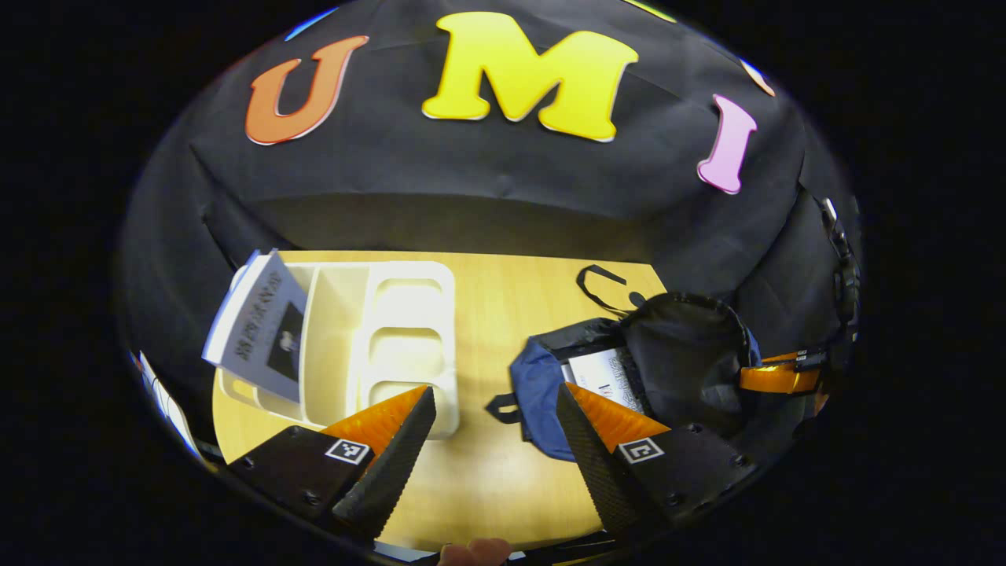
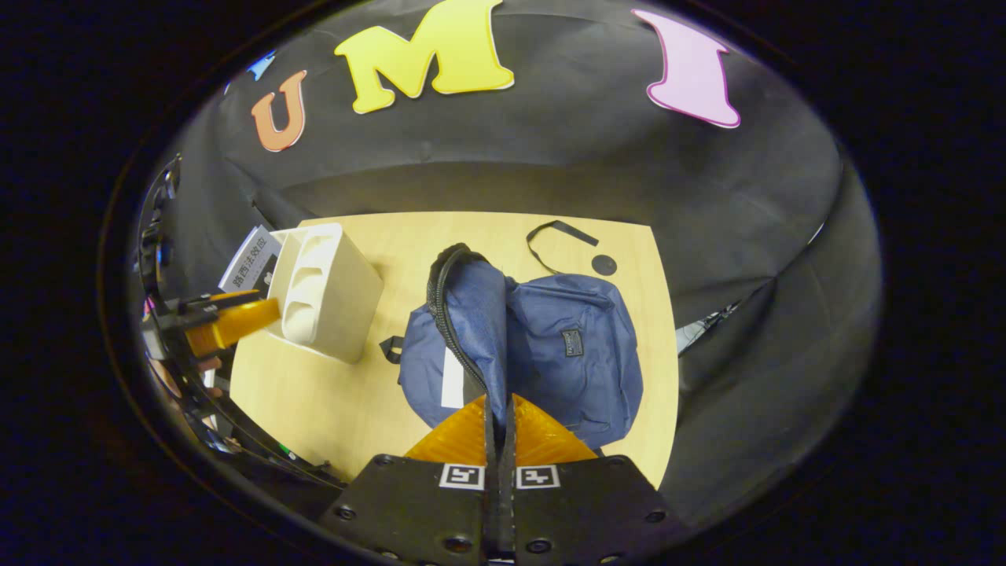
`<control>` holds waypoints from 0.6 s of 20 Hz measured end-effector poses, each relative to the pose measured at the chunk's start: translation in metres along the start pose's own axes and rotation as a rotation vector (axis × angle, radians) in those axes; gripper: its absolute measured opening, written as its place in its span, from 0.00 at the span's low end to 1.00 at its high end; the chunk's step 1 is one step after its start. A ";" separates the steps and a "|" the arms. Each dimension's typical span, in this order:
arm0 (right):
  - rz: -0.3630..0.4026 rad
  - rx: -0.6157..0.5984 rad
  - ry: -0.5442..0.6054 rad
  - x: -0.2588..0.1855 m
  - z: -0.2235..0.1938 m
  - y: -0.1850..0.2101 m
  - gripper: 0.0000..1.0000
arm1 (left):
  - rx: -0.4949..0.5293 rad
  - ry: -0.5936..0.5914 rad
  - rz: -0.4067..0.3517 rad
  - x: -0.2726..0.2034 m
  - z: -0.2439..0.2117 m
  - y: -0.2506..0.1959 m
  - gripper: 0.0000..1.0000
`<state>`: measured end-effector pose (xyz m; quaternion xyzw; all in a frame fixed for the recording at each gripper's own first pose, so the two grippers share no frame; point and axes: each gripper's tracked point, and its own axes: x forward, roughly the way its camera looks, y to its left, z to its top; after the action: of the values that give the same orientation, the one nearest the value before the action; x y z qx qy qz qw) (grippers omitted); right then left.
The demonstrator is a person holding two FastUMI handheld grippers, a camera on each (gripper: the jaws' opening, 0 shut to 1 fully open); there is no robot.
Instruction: Open the schoolbag, grab two books from the bookshelf and put them into the schoolbag.
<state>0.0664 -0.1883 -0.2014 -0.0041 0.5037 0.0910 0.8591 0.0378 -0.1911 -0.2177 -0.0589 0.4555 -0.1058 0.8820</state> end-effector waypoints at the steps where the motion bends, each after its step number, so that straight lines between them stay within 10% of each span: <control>1: -0.002 0.002 -0.002 0.001 0.000 0.001 0.04 | -0.001 -0.010 0.024 -0.011 0.006 0.021 0.99; 12: -0.025 0.013 -0.003 -0.001 -0.003 0.010 0.03 | 0.100 0.064 0.159 -0.064 0.062 0.176 0.98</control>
<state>0.0616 -0.1787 -0.2009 -0.0048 0.5029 0.0770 0.8609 0.0760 -0.0049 -0.1663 0.0248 0.4807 -0.0600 0.8745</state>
